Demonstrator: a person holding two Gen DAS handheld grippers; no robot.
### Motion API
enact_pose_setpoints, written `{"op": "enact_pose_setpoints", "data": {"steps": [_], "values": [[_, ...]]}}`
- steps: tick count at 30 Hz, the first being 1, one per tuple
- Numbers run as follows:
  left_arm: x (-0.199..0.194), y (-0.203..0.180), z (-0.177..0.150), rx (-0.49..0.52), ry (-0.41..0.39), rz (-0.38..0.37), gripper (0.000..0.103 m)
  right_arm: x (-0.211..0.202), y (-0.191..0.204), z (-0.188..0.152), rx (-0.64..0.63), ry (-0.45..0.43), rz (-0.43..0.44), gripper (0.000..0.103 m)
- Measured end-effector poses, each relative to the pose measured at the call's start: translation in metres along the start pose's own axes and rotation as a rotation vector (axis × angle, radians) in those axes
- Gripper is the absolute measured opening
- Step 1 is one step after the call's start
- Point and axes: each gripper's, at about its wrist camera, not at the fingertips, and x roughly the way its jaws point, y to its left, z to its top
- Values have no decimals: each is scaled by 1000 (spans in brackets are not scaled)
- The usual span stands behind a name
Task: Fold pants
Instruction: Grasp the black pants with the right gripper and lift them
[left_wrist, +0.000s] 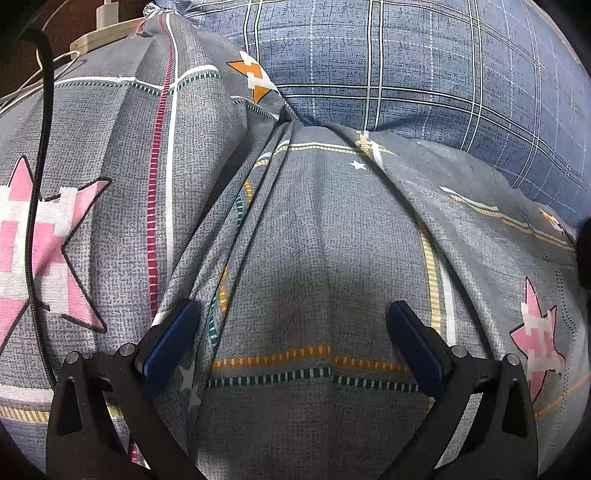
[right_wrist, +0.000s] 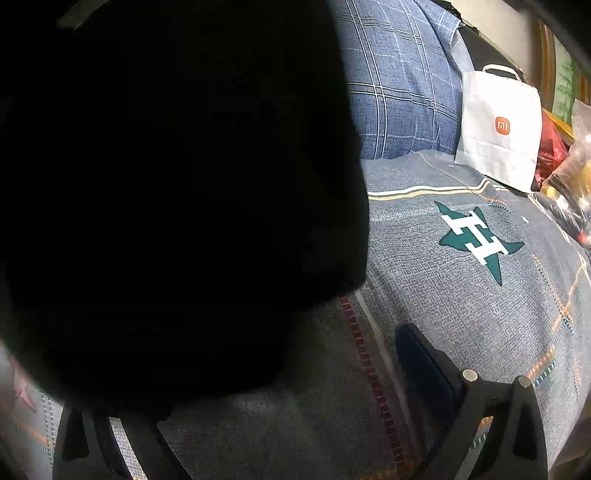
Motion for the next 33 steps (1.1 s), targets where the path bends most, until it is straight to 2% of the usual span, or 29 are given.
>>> {"op": "enact_pose_setpoints", "data": {"steps": [23,33], "values": [[-1,0,2,1,1,0,103,6,-11,-7,1,-1,1,103],[-1,3,2,-1,1,-1,103,10,4,-10,-7,-1,-10,103]]}}
